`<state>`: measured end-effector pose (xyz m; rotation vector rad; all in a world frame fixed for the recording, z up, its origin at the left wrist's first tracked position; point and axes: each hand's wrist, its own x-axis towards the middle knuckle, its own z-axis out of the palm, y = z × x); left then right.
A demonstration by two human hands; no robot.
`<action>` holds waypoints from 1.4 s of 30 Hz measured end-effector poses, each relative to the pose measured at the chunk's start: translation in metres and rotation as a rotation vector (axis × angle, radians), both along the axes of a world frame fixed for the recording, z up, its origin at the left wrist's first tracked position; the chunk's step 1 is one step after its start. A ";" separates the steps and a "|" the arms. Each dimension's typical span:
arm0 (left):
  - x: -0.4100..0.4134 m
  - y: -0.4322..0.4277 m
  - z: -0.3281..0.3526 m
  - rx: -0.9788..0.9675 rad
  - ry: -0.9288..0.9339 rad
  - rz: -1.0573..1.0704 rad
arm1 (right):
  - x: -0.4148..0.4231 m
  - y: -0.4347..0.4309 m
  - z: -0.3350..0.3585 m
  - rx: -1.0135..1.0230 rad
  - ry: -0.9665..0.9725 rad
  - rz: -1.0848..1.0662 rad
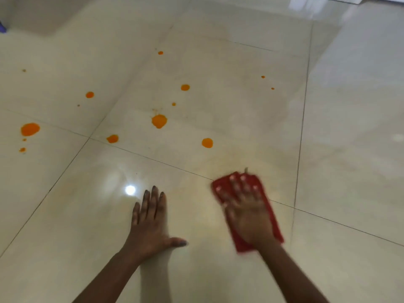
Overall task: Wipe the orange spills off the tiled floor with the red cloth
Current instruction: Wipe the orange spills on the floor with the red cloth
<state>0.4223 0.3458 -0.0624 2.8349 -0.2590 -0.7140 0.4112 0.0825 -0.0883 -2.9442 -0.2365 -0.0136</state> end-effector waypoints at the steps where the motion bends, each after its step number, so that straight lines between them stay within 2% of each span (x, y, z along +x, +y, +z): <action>1: 0.001 0.002 -0.002 -0.001 0.015 -0.006 | 0.025 -0.012 0.001 -0.025 0.007 -0.095; 3: 0.001 0.001 -0.006 0.003 0.019 -0.019 | 0.090 -0.004 0.006 -0.016 0.078 -0.249; 4: 0.000 -0.001 -0.006 -0.011 0.028 -0.020 | 0.113 0.014 0.007 0.009 0.134 -0.260; 6: -0.003 0.000 -0.006 -0.019 0.034 -0.021 | 0.126 0.069 0.007 0.023 0.144 -0.107; 8: -0.001 0.007 0.001 0.028 0.015 0.018 | 0.087 0.112 0.005 0.029 0.075 0.134; 9: -0.001 0.013 0.004 0.059 0.019 0.058 | 0.057 0.116 0.003 0.027 0.045 0.230; 11: 0.004 0.030 0.005 0.094 0.020 0.134 | 0.020 0.094 0.001 0.030 0.051 0.280; 13: 0.006 0.042 0.001 0.094 0.031 0.146 | 0.037 0.053 0.001 0.003 0.042 0.172; 15: 0.007 0.046 -0.004 0.126 0.069 0.129 | 0.097 0.028 0.003 -0.054 0.034 -0.002; 17: 0.006 0.046 -0.009 0.104 0.112 0.149 | 0.160 0.040 0.008 -0.034 0.123 -0.148; 19: 0.005 0.045 -0.012 0.078 0.112 0.170 | 0.187 0.090 0.007 -0.025 0.167 -0.085; 22: 0.003 0.048 -0.011 0.062 0.032 0.163 | 0.129 0.163 0.004 -0.010 0.102 0.257; 24: 0.002 0.048 -0.009 0.040 0.047 0.180 | 0.069 0.154 0.003 0.002 0.040 0.355; 27: 0.005 0.046 -0.011 0.041 0.041 0.189 | 0.062 0.092 0.002 -0.008 0.034 0.263; 29: 0.005 0.048 -0.013 0.051 0.018 0.184 | 0.110 0.077 0.004 -0.051 0.040 0.098; 31: 0.004 0.048 -0.014 0.025 0.014 0.176 | 0.158 0.102 0.009 -0.026 0.127 -0.036; 32: 0.005 0.047 -0.012 0.021 -0.008 0.173 | 0.168 0.126 0.010 -0.019 0.172 -0.019; 34: 0.002 0.052 -0.011 -0.026 -0.044 0.202 | 0.153 0.176 0.008 -0.014 0.160 0.176; 37: -0.010 0.074 -0.007 -0.033 -0.039 0.255 | 0.061 0.187 0.005 0.001 0.072 0.486; 39: -0.023 0.091 -0.006 -0.001 -0.056 0.269 | 0.019 0.148 0.008 0.030 0.096 0.499; 42: -0.026 0.096 -0.009 -0.034 -0.029 0.261 | 0.057 0.100 0.005 -0.025 0.063 0.297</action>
